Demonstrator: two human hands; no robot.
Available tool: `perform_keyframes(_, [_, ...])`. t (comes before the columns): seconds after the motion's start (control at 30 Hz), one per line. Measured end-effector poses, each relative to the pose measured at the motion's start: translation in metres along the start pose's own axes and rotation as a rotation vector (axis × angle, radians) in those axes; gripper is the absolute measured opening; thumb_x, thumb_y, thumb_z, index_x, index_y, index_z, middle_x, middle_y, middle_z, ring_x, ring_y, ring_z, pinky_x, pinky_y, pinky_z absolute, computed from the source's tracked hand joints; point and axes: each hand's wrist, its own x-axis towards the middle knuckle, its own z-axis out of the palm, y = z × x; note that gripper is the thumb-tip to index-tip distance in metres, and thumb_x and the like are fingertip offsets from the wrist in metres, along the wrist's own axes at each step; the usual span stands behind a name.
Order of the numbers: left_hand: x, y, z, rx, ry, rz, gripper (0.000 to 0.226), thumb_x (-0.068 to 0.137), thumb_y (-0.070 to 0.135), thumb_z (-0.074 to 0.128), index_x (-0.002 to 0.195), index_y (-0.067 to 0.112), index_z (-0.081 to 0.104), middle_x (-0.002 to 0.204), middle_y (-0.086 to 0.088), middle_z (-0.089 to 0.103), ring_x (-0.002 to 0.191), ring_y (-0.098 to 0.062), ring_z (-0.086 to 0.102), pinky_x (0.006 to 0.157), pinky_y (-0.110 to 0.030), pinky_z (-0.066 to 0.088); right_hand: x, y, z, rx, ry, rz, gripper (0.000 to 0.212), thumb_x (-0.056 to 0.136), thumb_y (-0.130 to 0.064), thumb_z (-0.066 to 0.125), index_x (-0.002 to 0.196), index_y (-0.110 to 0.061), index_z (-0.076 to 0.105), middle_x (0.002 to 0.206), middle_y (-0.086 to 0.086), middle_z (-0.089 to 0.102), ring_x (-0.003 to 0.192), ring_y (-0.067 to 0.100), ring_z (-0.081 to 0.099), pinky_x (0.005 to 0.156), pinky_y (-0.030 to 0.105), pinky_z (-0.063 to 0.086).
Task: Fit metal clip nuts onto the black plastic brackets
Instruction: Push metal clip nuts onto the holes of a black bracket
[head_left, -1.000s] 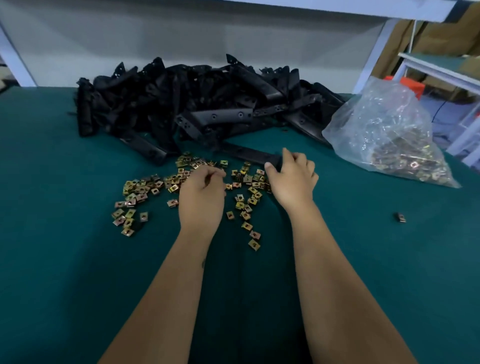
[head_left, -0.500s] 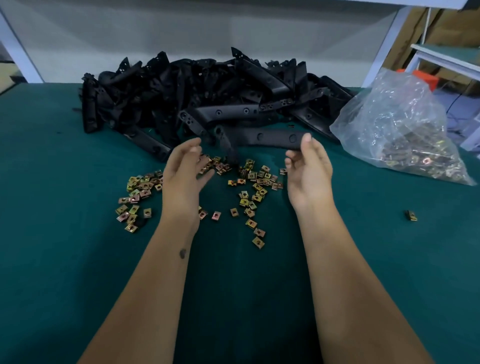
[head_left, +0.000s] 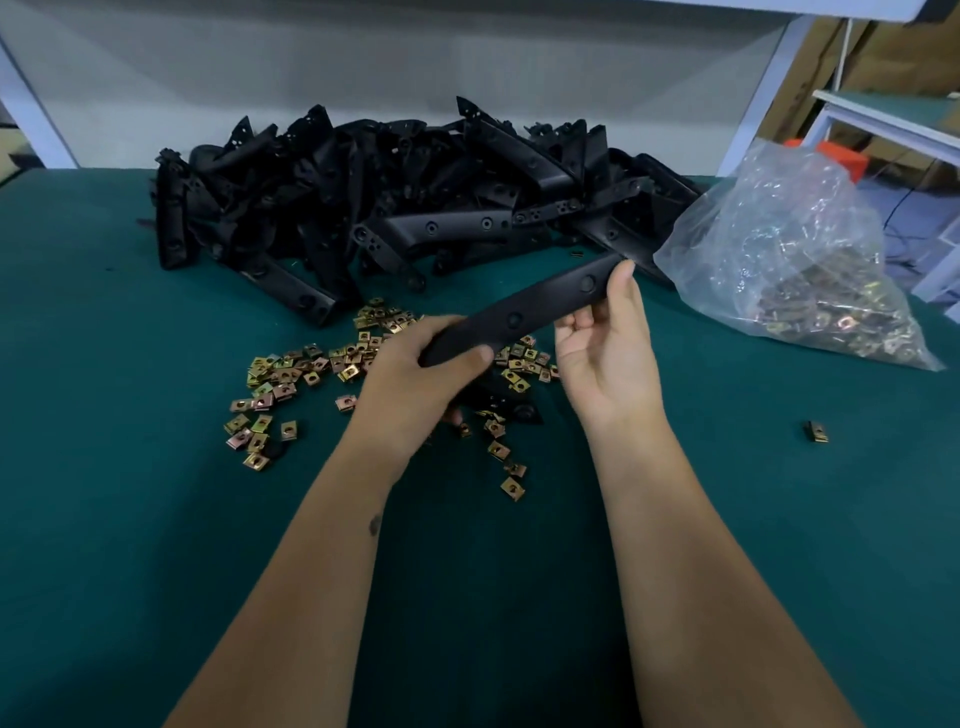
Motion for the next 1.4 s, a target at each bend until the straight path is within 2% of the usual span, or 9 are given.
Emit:
perform_keyframes(0.1, [0.003, -0.001, -0.001, -0.061, 0.027, -0.054, 0.015, 0.087, 0.014, 0.072, 0.098, 0.024, 0.069, 0.082, 0.008, 0.07, 0.071, -0.006, 0.067, 0.051, -0.019, 0.049, -0.001, -0.001, 0.002, -0.087, -0.015, -0.004, 0.018, 0.101, -0.023, 0.051, 0.097, -0.016, 0.068, 0.075, -0.001, 0.06, 0.06, 0.007, 0.047, 0.067, 0.019, 0.049])
perform_keyframes(0.17, [0.005, 0.001, -0.006, -0.361, 0.115, -0.117, 0.013, 0.083, 0.012, 0.074, 0.093, 0.017, 0.065, 0.085, 0.003, 0.07, 0.071, -0.008, 0.07, 0.053, -0.02, 0.051, -0.001, -0.002, 0.001, -0.26, 0.026, -0.01, 0.018, 0.103, -0.026, 0.049, 0.11, -0.019, 0.064, 0.087, 0.002, 0.065, 0.061, 0.008, 0.052, 0.065, 0.02, 0.048])
perform_keyframes(0.33, [0.01, 0.0, -0.027, -0.91, 0.242, -0.112, 0.027, 0.07, 0.009, 0.076, 0.093, 0.011, 0.063, 0.091, -0.001, 0.077, 0.082, -0.016, 0.075, 0.067, -0.026, 0.058, -0.006, 0.004, 0.002, -0.877, 0.142, -0.065, 0.015, 0.098, -0.019, 0.055, 0.095, -0.025, 0.068, 0.084, -0.008, 0.066, 0.061, 0.001, 0.056, 0.057, 0.015, 0.044])
perform_keyframes(0.47, [0.012, -0.003, -0.032, -1.052, 0.249, -0.089, 0.029, 0.07, 0.003, 0.074, 0.096, 0.01, 0.063, 0.095, -0.003, 0.076, 0.088, -0.017, 0.074, 0.073, -0.028, 0.058, -0.013, 0.01, 0.005, -1.336, -0.061, -0.151, 0.021, 0.094, -0.016, 0.055, 0.089, -0.029, 0.07, 0.091, -0.016, 0.066, 0.082, -0.006, 0.059, 0.07, 0.01, 0.043])
perform_keyframes(0.67, [0.016, -0.005, -0.032, -1.083, 0.27, -0.1, 0.023, 0.082, -0.006, 0.066, 0.102, 0.006, 0.062, 0.093, -0.005, 0.076, 0.089, -0.018, 0.074, 0.073, -0.031, 0.059, -0.019, 0.026, 0.01, -1.815, -0.43, -0.145, 0.019, 0.092, -0.03, 0.062, 0.107, -0.029, 0.073, 0.097, -0.011, 0.051, 0.1, 0.01, 0.05, 0.077, 0.026, 0.04])
perform_keyframes(0.77, [0.016, -0.004, -0.03, -1.096, 0.258, -0.111, 0.033, 0.073, -0.006, 0.069, 0.104, 0.006, 0.061, 0.093, -0.006, 0.076, 0.088, -0.018, 0.074, 0.071, -0.032, 0.059, -0.019, 0.033, 0.009, -2.017, -0.476, -0.192, 0.023, 0.092, -0.033, 0.065, 0.112, -0.025, 0.073, 0.102, -0.004, 0.05, 0.108, 0.02, 0.046, 0.086, 0.03, 0.035])
perform_keyframes(0.93, [0.013, -0.003, -0.027, -1.08, 0.229, -0.129, 0.036, 0.073, -0.006, 0.068, 0.106, 0.006, 0.061, 0.094, -0.008, 0.076, 0.09, -0.02, 0.074, 0.075, -0.036, 0.061, -0.021, 0.034, 0.012, -1.91, -0.418, -0.231, 0.007, 0.088, -0.025, 0.07, 0.095, -0.023, 0.072, 0.1, -0.005, 0.054, 0.103, 0.017, 0.049, 0.089, 0.031, 0.04])
perform_keyframes(1.13, [0.009, -0.002, -0.026, -0.979, 0.19, -0.142, 0.04, 0.067, 0.003, 0.072, 0.104, 0.006, 0.058, 0.093, -0.007, 0.07, 0.079, -0.016, 0.07, 0.069, -0.024, 0.057, -0.026, 0.034, 0.023, -1.183, -0.115, -0.103, 0.013, 0.087, -0.01, 0.071, 0.089, -0.023, 0.07, 0.084, -0.011, 0.069, 0.078, -0.003, 0.064, 0.068, 0.009, 0.046])
perform_keyframes(1.4, [0.008, -0.003, -0.024, -0.926, 0.096, -0.113, 0.032, 0.072, 0.008, 0.07, 0.102, 0.015, 0.062, 0.096, 0.001, 0.075, 0.087, -0.012, 0.073, 0.071, -0.023, 0.057, -0.026, 0.032, 0.027, -0.596, -0.105, 0.138, 0.022, 0.09, 0.002, 0.063, 0.103, -0.013, 0.073, 0.086, 0.002, 0.074, 0.074, 0.009, 0.065, 0.076, 0.021, 0.053])
